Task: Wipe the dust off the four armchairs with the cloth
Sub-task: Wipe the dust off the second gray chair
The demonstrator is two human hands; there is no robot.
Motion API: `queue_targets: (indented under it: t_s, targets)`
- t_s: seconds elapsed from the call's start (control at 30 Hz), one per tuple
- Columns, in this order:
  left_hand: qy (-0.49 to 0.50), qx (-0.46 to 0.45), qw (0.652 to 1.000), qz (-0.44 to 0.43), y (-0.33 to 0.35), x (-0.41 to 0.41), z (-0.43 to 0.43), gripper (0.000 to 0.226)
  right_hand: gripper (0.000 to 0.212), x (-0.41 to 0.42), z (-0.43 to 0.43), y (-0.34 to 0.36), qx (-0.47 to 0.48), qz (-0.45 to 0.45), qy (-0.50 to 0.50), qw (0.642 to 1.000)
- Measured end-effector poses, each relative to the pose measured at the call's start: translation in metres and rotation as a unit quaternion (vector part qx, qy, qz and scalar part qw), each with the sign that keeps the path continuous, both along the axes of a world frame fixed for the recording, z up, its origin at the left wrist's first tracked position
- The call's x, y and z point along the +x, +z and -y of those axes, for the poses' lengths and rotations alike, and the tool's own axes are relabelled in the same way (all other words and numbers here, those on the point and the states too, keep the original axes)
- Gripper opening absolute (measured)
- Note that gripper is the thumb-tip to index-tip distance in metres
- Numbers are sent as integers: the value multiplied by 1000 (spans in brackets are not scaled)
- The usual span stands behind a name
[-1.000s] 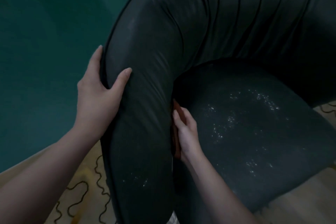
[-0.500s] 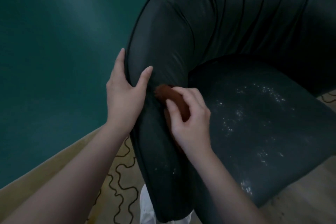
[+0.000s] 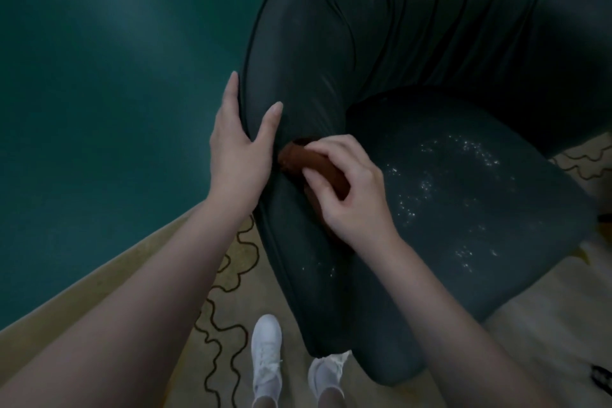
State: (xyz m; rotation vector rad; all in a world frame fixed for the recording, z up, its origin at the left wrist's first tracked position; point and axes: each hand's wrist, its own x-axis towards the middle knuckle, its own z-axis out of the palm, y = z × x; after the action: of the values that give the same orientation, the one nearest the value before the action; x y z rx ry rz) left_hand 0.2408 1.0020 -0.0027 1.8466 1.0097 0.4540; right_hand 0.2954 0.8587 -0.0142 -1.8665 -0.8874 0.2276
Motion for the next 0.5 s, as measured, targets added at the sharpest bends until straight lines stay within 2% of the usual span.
queue_targets:
  t_s: [0.17,0.37,0.5]
  targets:
    - [-5,-6,1000,-12,1,-5,7,71,16,-16,31,6,-4,-20,81,997]
    - [-12,1,1000,-8,-1,-19,14,67,18,-11,8,8,-6,-10,-4,1000]
    - [-22,-2,1000,7,-3,-27,15,65,18,-33,23,9,-13,-5,35,999]
